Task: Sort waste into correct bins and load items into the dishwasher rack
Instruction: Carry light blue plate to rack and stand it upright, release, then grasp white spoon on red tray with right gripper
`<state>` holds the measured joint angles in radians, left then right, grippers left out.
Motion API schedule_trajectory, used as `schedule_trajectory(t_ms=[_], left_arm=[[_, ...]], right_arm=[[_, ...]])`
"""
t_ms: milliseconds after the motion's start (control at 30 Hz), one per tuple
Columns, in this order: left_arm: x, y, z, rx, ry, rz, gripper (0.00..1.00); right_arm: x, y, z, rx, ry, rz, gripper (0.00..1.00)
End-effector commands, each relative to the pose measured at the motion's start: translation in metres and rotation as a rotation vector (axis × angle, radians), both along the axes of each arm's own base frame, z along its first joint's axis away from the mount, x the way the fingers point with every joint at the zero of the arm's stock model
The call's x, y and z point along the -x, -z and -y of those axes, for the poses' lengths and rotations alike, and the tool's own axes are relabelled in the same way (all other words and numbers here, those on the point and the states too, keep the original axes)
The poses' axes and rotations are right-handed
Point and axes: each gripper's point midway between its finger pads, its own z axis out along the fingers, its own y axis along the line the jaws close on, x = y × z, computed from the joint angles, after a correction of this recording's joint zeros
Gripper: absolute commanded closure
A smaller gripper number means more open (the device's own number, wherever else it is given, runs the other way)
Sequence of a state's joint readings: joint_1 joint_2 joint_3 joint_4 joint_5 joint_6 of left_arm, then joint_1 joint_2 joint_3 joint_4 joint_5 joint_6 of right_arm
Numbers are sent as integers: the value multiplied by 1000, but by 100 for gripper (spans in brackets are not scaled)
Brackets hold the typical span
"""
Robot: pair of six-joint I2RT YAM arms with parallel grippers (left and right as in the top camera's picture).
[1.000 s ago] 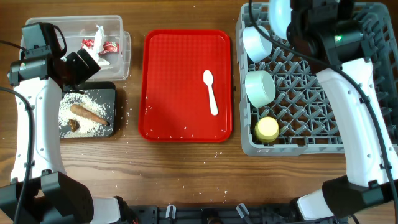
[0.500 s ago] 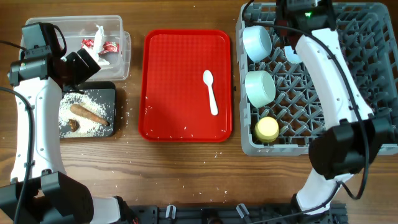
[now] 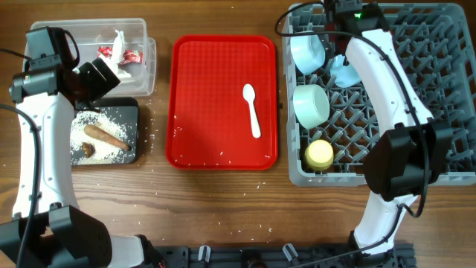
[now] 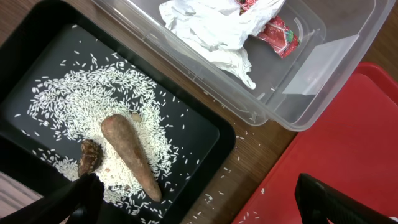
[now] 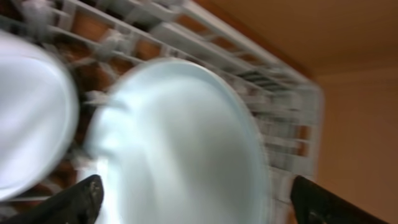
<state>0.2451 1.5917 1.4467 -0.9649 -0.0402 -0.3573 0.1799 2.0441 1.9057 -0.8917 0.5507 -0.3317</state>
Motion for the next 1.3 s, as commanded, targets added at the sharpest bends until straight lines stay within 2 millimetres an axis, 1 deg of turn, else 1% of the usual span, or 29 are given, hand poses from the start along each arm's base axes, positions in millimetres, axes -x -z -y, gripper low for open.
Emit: schedule_trajectory(t_ms=[0,33,100,133,167,200,267,300,367,400,433,467,500,533,567,600,633,700,800,867,933,967,1033,1067,1133,1267], left_arm=[[-2,-2,-3,-6,-9,5,0],[-2,-2,-3,-6,-9,5,0],[-2,-2,-3,-6,-9,5,0],[-2,-2,-3,-6,-9,5,0],[-2,-2,-3,-5,-9,4,0],[-2,-2,-3,-6,-9,5,0],[-2,-2,-3,-6,-9,5,0],[-2,-2,-3,-5,-9,5,0],[-2,-2,-3,-6,-9,5,0],[-2,-2,-3,-5,-8,5,0],[-2,-2,-3,-6,-9,5,0],[-2,-2,-3,-5,-9,4,0],[-2,-2,-3,-6,-9,5,0],[-2,-2,-3,-6,-9,5,0],[-2,-2,-3,-6,-9,5,0],[-2,-2,-3,-6,-9,4,0],[-2,-2,-3,-6,-9,5,0],[-2,-2,-3,-6,-9,5,0],[-2,-2,-3,-5,-9,5,0],[-2,-2,-3,-6,-9,5,0],[-2,-2,-3,-5,-8,5,0],[-2,-2,-3,-6,-9,5,0],[-2,-2,-3,-5,-8,5,0],[-2,-2,-3,-6,-9,4,0],[-2,-2,-3,-6,-9,5,0],[-2,-2,-3,-6,-9,4,0]], right_arm=[[10,-29,-21,-250,71,94,0],[21,-50,-26,-342,116,134,0],[44,-75,-41,-500,139,151,0],[52,-85,-51,-562,117,146,0],[61,-97,-67,-655,60,134,0],[67,-105,-89,-762,-12,108,0],[73,-114,-142,-1011,-185,25,0],[75,-112,-157,-1077,-201,-4,0],[75,-97,-173,-1103,-185,-41,1],[77,-84,-190,-1100,-204,-78,4],[77,-70,-201,-1091,-184,-102,4],[75,-52,-213,-1065,-155,-115,5],[75,-35,-230,-1039,-165,-138,6],[75,-19,-242,-1015,-170,-160,6],[77,-3,-257,-1001,-182,-194,7],[80,12,-268,-993,-181,-228,7],[80,24,-271,-980,-166,-247,7],[82,49,-272,-957,-137,-297,8],[90,88,-269,-883,-157,-397,10],[95,113,-263,-822,-169,-452,16],[94,124,-250,-744,-138,-446,16],[93,125,-250,-736,-153,-445,17],[87,130,-252,-730,-157,-426,23],[87,137,-250,-718,-148,-435,24],[89,152,-248,-703,-133,-460,32],[90,158,-246,-690,-125,-472,44]])
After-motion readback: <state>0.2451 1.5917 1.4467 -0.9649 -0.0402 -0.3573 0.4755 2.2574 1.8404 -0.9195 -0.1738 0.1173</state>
